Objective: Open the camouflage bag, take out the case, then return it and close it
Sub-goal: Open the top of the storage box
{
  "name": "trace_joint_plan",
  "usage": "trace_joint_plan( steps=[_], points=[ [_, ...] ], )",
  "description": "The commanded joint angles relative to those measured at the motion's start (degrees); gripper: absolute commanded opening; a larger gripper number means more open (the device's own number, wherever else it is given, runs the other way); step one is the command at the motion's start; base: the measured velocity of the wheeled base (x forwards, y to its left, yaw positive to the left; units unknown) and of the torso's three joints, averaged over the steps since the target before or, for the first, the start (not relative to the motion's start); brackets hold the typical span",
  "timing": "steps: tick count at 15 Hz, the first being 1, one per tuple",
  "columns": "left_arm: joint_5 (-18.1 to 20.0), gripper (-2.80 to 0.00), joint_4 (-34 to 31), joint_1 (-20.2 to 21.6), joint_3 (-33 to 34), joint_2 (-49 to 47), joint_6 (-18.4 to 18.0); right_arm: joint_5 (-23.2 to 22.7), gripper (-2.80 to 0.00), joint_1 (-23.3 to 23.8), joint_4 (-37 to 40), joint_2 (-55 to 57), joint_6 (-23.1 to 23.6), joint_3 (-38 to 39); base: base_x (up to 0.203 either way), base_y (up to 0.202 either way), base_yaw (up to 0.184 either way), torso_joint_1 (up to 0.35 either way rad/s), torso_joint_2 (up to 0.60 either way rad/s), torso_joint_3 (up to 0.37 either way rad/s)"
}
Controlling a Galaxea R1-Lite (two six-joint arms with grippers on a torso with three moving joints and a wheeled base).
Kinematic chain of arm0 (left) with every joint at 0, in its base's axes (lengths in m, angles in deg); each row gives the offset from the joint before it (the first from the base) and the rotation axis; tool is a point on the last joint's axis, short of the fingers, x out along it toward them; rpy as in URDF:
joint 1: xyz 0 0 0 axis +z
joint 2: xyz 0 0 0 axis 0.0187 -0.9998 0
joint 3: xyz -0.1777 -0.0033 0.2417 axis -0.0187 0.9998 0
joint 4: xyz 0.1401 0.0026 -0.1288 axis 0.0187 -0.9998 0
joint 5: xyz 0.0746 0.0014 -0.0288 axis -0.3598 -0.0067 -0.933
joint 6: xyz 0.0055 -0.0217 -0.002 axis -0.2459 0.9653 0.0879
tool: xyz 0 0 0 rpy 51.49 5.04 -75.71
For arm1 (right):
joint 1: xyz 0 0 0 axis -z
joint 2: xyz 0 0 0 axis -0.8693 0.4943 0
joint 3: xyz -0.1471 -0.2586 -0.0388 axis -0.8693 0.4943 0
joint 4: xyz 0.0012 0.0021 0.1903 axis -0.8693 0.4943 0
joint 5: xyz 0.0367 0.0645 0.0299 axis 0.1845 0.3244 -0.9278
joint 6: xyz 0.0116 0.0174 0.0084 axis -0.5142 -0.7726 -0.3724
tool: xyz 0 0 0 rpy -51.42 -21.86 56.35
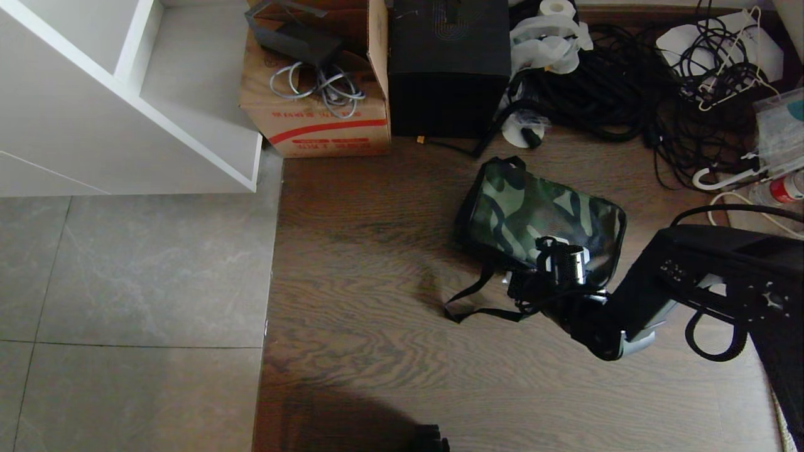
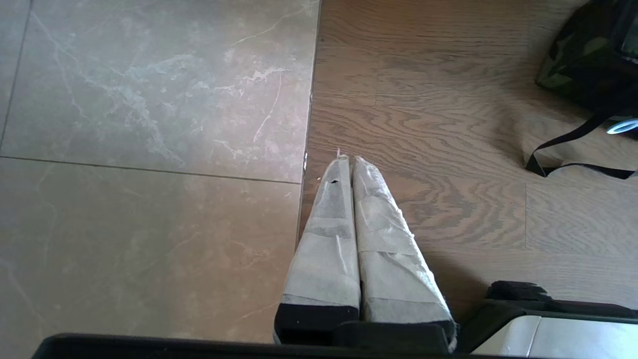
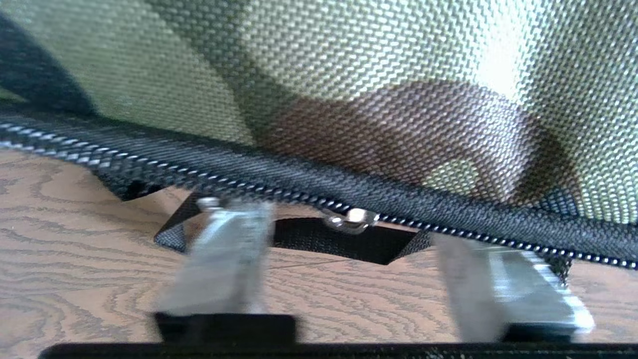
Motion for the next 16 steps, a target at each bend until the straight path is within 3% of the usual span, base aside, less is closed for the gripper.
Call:
trace_joint_plan(
  steps=[1, 8, 10, 16],
  points=[
    [0.0, -2.8, 0.0, 0.0, 0.5, 0.0, 0.0, 0.1, -2.8, -0.2, -0.3, 0.4, -0.1, -0.1, 0.0, 0.0, 0.0, 0.0, 0.0, 0.0],
    [0.0, -2.8, 0.0, 0.0, 0.5, 0.0, 0.0, -0.4, -2.8, -0.2, -0.3, -0.3, 0.2, 1.4, 0.0, 0.0, 0.0, 0.0, 0.0, 0.0],
    [0.0, -2.8, 0.0, 0.0, 0.5, -0.1, 0.0, -0.9, -2.8, -0.1, 0.1, -2.3, 2.2, 3.7, 0.0, 0.0, 0.0, 0.0, 0.0, 0.0],
    [0.0, -2.8, 0.0, 0.0, 0.5, 0.0, 0.0, -3.4, -2.8, 1.0, 5.2, -7.3, 3.2, 6.6, 0.0, 0.0, 0.0, 0.0, 0.0, 0.0]
  ],
)
